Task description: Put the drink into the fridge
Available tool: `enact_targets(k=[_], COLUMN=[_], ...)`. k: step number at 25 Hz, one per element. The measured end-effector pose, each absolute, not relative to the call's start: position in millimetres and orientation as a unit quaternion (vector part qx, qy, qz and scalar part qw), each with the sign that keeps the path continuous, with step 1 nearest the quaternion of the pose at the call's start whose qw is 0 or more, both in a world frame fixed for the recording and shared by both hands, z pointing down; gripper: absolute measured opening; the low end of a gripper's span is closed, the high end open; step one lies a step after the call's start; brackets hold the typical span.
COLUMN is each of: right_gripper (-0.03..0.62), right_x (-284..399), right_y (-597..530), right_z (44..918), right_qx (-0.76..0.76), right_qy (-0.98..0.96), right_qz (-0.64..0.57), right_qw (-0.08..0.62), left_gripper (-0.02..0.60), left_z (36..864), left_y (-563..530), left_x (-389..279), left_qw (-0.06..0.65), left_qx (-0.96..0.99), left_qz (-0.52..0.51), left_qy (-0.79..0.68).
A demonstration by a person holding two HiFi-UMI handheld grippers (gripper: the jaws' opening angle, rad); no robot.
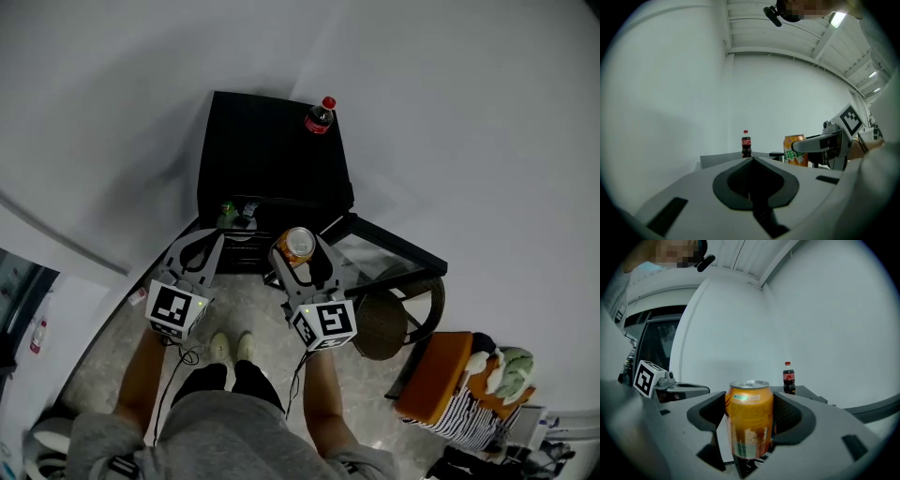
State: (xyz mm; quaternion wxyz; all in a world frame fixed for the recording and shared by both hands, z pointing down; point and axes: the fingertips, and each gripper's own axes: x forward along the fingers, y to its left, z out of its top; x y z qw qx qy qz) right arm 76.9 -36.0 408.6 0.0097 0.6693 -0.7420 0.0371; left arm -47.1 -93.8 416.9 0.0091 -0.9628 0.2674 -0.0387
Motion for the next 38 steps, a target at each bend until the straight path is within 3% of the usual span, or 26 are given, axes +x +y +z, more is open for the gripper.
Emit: enact_targets(k=[12,38], right_gripper=[0.325,0.325], right_x=[75,43], right_y=[-57,-166], right_z=[486,696], right_qx=[0.629,0.561], right_qy=[-0.776,-0.827], right_qz=[0.03,0.034], right_qw=[0.02,0.029], left_gripper=[0.005,0.005], left_z=[495,679], left_y=[-101,-170], left_x=[-33,-91], left_qw=[-0.018,-0.004], left_qx=[-0.953,-0.915], left_qz=[-0.057,-0.076], left_qy=[0.297,0.397])
